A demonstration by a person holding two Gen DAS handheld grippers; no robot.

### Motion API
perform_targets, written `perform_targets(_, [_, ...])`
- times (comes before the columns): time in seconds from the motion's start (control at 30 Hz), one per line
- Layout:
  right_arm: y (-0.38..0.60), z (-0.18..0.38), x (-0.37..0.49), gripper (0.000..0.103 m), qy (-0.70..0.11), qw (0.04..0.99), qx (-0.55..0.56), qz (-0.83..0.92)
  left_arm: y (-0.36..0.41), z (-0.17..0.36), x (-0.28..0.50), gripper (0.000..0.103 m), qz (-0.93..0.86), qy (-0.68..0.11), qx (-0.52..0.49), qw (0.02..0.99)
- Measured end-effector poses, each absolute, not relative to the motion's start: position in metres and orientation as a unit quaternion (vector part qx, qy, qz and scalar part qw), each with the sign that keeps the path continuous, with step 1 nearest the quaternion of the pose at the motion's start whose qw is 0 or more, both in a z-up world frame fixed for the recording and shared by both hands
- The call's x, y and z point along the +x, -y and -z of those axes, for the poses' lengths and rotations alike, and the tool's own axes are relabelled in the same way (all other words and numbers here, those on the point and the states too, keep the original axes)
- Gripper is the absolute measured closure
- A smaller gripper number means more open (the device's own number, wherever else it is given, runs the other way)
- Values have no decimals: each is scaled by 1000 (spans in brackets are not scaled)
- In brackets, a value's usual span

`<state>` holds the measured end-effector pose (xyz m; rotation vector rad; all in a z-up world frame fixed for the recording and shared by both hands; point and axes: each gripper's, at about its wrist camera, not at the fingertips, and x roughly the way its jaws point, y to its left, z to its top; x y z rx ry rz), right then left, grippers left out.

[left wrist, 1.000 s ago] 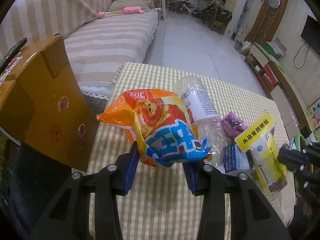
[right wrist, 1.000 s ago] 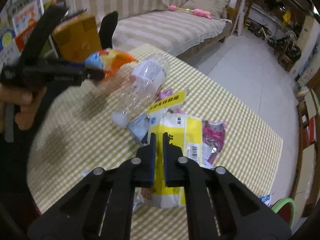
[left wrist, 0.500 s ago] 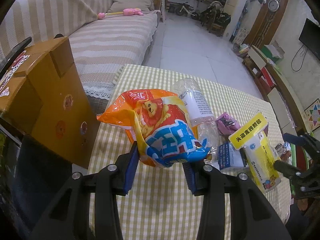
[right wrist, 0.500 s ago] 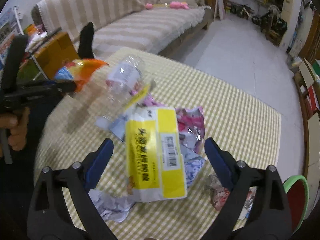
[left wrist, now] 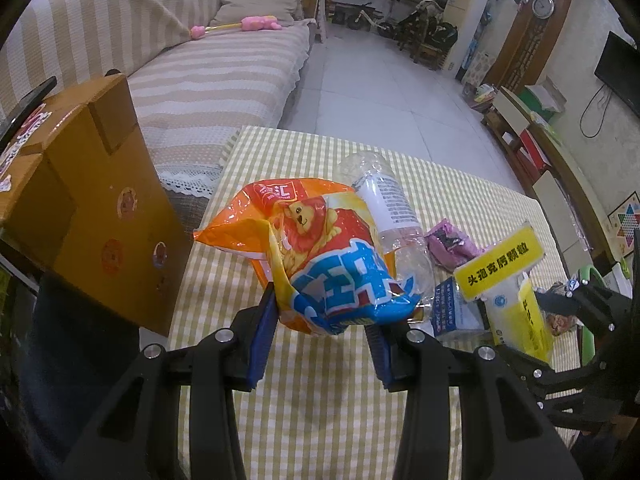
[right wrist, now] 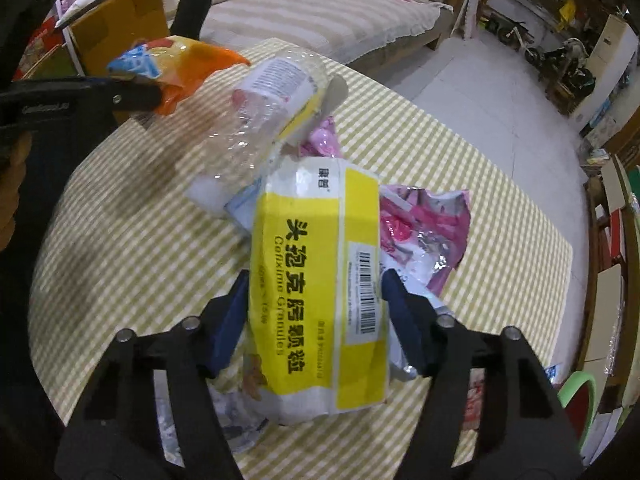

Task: Collect trash
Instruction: 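Lift the orange snack bag with the left tool while the right tool lifts the yellow box, then carry the bag and box over the bin while opening both tools to drop them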

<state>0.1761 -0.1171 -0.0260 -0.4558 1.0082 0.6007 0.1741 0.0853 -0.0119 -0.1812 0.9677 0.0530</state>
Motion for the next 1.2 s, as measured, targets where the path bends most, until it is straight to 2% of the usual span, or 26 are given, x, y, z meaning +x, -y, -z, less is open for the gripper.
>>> perform_targets(0.67, [182, -55, 128, 42, -425, 861, -140, -244, -67, -41, 130, 64, -7, -432, -76, 899])
perform_targets(1.2, [280, -77, 96, 42, -409, 895, -68, -163, 28, -76, 114, 64, 71, -420, -33, 904])
